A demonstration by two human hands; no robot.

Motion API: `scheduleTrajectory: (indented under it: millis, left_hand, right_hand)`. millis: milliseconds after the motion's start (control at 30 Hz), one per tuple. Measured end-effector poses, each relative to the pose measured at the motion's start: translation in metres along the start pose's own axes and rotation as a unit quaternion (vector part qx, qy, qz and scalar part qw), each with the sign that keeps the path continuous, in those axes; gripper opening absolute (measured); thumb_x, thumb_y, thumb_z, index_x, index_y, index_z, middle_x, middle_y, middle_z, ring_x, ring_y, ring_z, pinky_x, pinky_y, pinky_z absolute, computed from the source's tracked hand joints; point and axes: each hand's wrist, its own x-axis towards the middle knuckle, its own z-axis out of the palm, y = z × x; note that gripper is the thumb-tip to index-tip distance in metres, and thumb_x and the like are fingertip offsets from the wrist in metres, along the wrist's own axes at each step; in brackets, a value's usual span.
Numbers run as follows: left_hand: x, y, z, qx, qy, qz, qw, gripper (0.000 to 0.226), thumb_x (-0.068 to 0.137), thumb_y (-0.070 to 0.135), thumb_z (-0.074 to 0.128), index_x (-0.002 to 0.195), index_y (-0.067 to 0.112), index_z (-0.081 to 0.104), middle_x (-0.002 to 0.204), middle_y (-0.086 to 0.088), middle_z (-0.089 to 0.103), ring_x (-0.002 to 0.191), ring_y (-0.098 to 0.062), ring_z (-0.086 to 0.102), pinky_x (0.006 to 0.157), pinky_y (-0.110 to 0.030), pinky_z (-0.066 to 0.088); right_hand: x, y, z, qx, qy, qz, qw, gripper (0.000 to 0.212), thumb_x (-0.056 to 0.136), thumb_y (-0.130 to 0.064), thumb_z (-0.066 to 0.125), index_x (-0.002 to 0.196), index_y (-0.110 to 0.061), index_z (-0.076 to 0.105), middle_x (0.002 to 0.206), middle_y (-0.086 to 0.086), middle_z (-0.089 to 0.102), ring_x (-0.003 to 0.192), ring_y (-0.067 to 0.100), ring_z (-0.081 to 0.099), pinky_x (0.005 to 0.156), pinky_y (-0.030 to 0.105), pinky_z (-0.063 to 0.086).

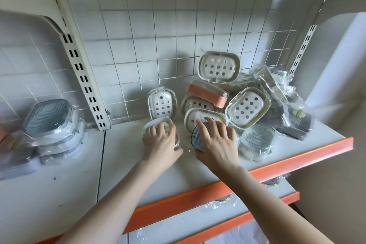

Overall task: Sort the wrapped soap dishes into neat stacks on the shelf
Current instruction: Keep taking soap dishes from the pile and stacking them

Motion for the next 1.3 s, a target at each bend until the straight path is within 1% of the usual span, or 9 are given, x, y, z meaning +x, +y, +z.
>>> scheduleTrajectory:
  millis: [167, 333, 567, 700, 867, 1000, 1067, 1200, 1300]
  left_hand:
    - [-0.015, -0.020, -0.005, -0.078, 0.066, -0.010, 0.995, 0.061, 0.069, 0.027, 0.060, 0.122, 0.000, 0.050, 0.099, -0.023, 0.056, 0.091, -0.044, 0.055, 0.055, -0.047, 0.054]
    - [-0.035, -0.037, -0.011, -0.106, 0.108, -0.044, 0.987, 0.056, 0.080, 0.021, 0.057, 0.133, 0.008, 0.045, 0.097, -0.021, 0.057, 0.083, -0.040, 0.058, 0.054, -0.043, 0.051]
    - [-0.054, -0.060, -0.023, -0.235, 0.154, -0.131, 0.951, 0.038, 0.092, 0.005, 0.044, 0.129, 0.012, 0.049, 0.109, -0.017, 0.054, 0.092, -0.039, 0.056, 0.077, -0.040, 0.045]
    - [-0.068, -0.076, -0.028, -0.334, 0.171, -0.199, 0.905, 0.034, 0.091, -0.001, 0.044, 0.123, 0.006, 0.054, 0.118, -0.016, 0.059, 0.105, -0.034, 0.055, 0.086, -0.031, 0.038]
    - [-0.085, -0.101, -0.026, -0.389, 0.136, -0.273, 0.869, 0.034, 0.089, 0.001, 0.044, 0.117, 0.013, 0.057, 0.110, -0.012, 0.064, 0.091, -0.032, 0.061, 0.081, -0.044, 0.052]
    - [-0.096, -0.109, -0.023, -0.366, 0.114, -0.309, 0.871, 0.026, 0.091, 0.002, 0.044, 0.110, 0.012, 0.059, 0.094, -0.006, 0.062, 0.077, -0.024, 0.054, 0.062, -0.022, 0.040]
    - [-0.098, -0.111, -0.023, -0.354, 0.098, -0.324, 0.872, 0.020, 0.093, 0.008, 0.043, 0.105, 0.013, 0.059, 0.089, -0.005, 0.060, 0.074, -0.021, 0.053, 0.055, -0.020, 0.035]
    - [-0.100, -0.110, -0.022, -0.325, 0.075, -0.338, 0.880, 0.011, 0.094, 0.017, 0.046, 0.096, 0.013, 0.057, 0.097, -0.008, 0.063, 0.093, -0.027, 0.058, 0.069, -0.027, 0.034]
    - [-0.096, -0.103, -0.024, -0.228, 0.113, -0.295, 0.921, 0.021, 0.091, 0.023, 0.052, 0.107, 0.010, 0.059, 0.106, -0.011, 0.063, 0.104, -0.032, 0.056, 0.082, -0.038, 0.044]
  right_hand:
    - [-0.004, -0.005, 0.000, 0.002, 0.022, -0.009, 1.000, 0.084, 0.057, -0.049, 0.076, 0.132, -0.019, 0.052, 0.127, 0.012, 0.055, 0.106, 0.033, 0.051, 0.081, 0.044, 0.042]
    - [-0.006, -0.022, -0.006, 0.029, 0.046, -0.028, 0.998, 0.081, 0.063, -0.052, 0.074, 0.132, -0.017, 0.052, 0.123, 0.014, 0.056, 0.104, 0.037, 0.053, 0.082, 0.047, 0.042]
    - [0.003, -0.053, -0.014, 0.126, -0.004, 0.008, 0.992, 0.074, 0.070, -0.066, 0.049, 0.127, -0.019, 0.055, 0.104, 0.011, 0.063, 0.093, 0.036, 0.057, 0.073, 0.045, 0.047]
    - [0.004, -0.069, -0.014, 0.161, -0.068, 0.034, 0.984, 0.074, 0.078, -0.069, 0.047, 0.138, -0.025, 0.040, 0.127, 0.005, 0.053, 0.117, 0.032, 0.046, 0.092, 0.044, 0.039]
    - [0.002, -0.085, -0.006, 0.122, -0.108, 0.035, 0.986, 0.072, 0.081, -0.066, 0.045, 0.136, -0.019, 0.040, 0.126, 0.007, 0.051, 0.119, 0.031, 0.042, 0.093, 0.042, 0.034]
    - [0.002, -0.094, -0.008, 0.119, -0.102, 0.048, 0.986, 0.064, 0.081, -0.059, 0.047, 0.125, -0.013, 0.048, 0.119, 0.008, 0.055, 0.114, 0.032, 0.046, 0.087, 0.042, 0.036]
    - [0.003, -0.094, -0.009, 0.125, -0.123, 0.040, 0.984, 0.065, 0.084, -0.060, 0.044, 0.129, -0.012, 0.043, 0.128, 0.008, 0.049, 0.120, 0.031, 0.042, 0.091, 0.043, 0.035]
    - [0.011, -0.080, -0.014, 0.144, -0.219, -0.023, 0.965, 0.078, 0.086, -0.062, 0.044, 0.143, -0.010, 0.026, 0.151, 0.012, 0.025, 0.134, 0.032, 0.029, 0.103, 0.048, 0.029]
    - [0.013, -0.070, -0.016, 0.156, -0.243, -0.041, 0.957, 0.078, 0.083, -0.061, 0.050, 0.144, -0.018, 0.026, 0.148, 0.008, 0.030, 0.133, 0.031, 0.032, 0.105, 0.045, 0.029]
